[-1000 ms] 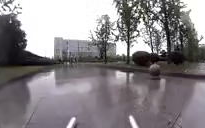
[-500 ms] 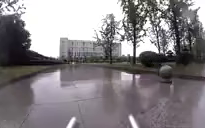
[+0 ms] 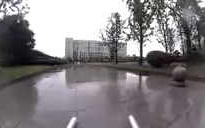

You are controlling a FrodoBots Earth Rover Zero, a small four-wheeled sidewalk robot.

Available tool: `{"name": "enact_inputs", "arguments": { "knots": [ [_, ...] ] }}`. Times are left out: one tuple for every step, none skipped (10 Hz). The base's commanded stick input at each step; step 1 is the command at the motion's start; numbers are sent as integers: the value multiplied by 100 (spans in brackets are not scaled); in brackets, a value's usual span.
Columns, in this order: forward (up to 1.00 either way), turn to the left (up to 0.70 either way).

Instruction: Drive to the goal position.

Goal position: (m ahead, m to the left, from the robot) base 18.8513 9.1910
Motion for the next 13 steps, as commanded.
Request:
{"name": "enact_inputs", "arguments": {
  "knots": [
    [70,14],
    [70,14],
    [70,14],
    [70,14],
    [70,14],
    [70,14],
    [70,14],
    [70,14],
    [70,14],
    [70,14],
    [70,14],
    [70,14],
    [70,14]
  ]
}}
